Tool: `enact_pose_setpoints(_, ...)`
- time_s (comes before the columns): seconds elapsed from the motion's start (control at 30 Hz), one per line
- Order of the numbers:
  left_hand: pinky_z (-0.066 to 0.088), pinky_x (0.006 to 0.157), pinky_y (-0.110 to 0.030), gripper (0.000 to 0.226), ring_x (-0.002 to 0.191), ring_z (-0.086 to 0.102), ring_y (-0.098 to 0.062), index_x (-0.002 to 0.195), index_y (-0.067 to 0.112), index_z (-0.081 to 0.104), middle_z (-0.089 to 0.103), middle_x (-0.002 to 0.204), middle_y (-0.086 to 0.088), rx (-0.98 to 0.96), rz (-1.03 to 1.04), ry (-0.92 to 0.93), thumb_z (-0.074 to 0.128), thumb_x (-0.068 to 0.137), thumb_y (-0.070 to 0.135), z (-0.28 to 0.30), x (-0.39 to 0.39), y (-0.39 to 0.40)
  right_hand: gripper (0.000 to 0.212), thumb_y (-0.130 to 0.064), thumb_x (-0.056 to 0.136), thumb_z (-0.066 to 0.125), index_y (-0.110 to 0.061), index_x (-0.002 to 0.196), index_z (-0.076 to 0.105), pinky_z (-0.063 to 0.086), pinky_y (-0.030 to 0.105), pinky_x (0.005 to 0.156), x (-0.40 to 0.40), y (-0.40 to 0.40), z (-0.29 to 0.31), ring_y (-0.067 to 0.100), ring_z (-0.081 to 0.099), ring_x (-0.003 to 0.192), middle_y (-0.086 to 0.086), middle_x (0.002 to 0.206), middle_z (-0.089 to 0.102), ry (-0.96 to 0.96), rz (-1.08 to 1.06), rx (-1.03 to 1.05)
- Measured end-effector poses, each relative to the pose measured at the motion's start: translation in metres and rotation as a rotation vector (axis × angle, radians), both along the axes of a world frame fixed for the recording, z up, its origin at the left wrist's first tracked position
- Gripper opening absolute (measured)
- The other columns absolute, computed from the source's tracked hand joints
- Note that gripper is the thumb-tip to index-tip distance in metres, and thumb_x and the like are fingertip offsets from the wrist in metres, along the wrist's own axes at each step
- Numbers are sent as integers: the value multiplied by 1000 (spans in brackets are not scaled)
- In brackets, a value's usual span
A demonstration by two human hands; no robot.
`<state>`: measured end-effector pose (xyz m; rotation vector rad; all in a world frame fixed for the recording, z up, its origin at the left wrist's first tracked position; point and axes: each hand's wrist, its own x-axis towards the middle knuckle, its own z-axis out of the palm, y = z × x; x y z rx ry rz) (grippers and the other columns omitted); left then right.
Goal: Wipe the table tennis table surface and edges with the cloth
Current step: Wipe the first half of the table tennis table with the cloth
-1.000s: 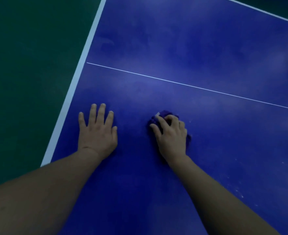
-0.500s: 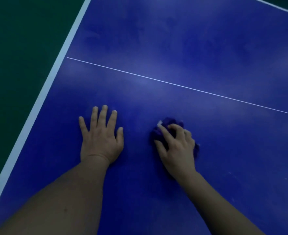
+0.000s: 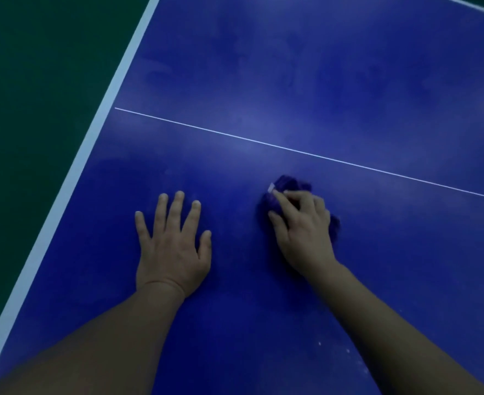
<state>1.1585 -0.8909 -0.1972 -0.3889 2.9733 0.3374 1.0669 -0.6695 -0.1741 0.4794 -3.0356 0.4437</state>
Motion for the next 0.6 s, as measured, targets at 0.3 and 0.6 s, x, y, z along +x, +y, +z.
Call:
enact_pose_setpoints(0.3,-6,121,-61,70,155,-8,-24,159,28,19,8,169,-2,-21,-6,-27,12,96,57,0,2,0,54,-41,103,46,-13,149,46,20,46,119,-79,4,-3,32,16,152,7,159,37,-70,-260,82)
enact_pose_setpoints(0.6,-4,122,-62,68,156,-4,-24,158,28,23,11,169,-3,-10,-2,-2,14,97,56,0,1,-1,65,-37,85,54,-9,144,53,27,54,119,-11,54,5,37,27,149,10,154,45,-117,370,86)
